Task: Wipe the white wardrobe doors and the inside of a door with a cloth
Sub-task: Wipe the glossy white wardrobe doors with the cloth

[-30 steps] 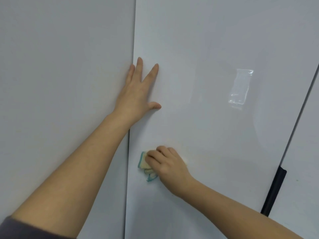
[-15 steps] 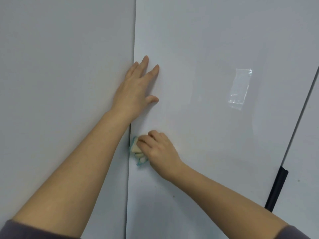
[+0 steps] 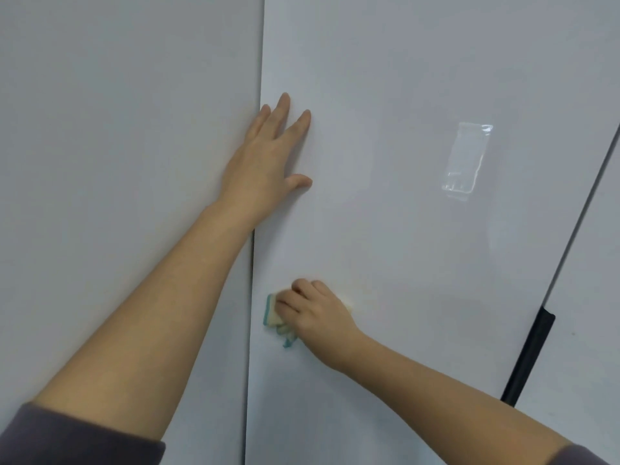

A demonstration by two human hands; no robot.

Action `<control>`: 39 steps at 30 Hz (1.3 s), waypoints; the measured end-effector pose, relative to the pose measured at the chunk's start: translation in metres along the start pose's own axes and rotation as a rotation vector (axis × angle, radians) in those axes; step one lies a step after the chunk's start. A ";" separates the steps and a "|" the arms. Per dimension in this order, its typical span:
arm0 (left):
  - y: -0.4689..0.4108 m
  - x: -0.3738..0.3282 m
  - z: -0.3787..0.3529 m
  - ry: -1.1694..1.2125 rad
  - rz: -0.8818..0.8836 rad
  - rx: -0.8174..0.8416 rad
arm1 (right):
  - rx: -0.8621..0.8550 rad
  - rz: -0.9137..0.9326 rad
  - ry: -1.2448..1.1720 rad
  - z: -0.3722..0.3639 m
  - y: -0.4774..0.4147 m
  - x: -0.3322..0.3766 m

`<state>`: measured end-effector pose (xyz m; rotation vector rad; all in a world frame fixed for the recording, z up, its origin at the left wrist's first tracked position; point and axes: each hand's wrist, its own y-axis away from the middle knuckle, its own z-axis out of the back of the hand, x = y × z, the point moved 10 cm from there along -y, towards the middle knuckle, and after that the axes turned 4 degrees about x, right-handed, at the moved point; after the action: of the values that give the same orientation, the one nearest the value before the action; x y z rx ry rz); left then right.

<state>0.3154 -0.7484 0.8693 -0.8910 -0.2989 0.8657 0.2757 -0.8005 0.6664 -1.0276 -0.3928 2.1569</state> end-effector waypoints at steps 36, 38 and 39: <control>0.131 -0.015 -0.108 0.093 0.113 -0.006 | -0.300 -0.430 0.191 0.157 0.171 -0.146; 0.133 -0.013 -0.116 0.090 0.107 0.002 | -0.284 -0.408 0.152 0.140 0.184 -0.136; 0.134 -0.013 -0.118 0.083 0.100 -0.002 | -0.277 -0.387 0.128 0.133 0.190 -0.129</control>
<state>0.3021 -0.7796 0.6934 -0.9472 -0.1839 0.9179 0.1412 -1.0224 0.7212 -1.1273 -0.7776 1.7128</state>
